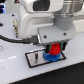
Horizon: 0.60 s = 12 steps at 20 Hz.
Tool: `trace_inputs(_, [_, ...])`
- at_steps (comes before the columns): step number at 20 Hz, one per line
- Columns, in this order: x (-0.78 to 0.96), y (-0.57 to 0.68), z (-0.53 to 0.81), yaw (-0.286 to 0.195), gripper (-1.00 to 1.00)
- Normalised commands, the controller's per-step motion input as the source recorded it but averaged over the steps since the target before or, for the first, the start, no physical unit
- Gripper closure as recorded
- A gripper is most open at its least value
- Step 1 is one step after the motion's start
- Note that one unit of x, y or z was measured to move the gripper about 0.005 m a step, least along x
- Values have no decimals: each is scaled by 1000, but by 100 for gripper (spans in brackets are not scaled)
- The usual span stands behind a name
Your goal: Insert the blue gear onto the right peg, followed by the red gear
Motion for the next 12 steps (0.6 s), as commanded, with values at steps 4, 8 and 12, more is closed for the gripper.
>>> trace_inputs(4, [-206, 99, -449, 0, 100])
trace_inputs(8, [-331, 97, -251, 0, 100])
trace_inputs(12, [-473, 114, -133, 0, 100])
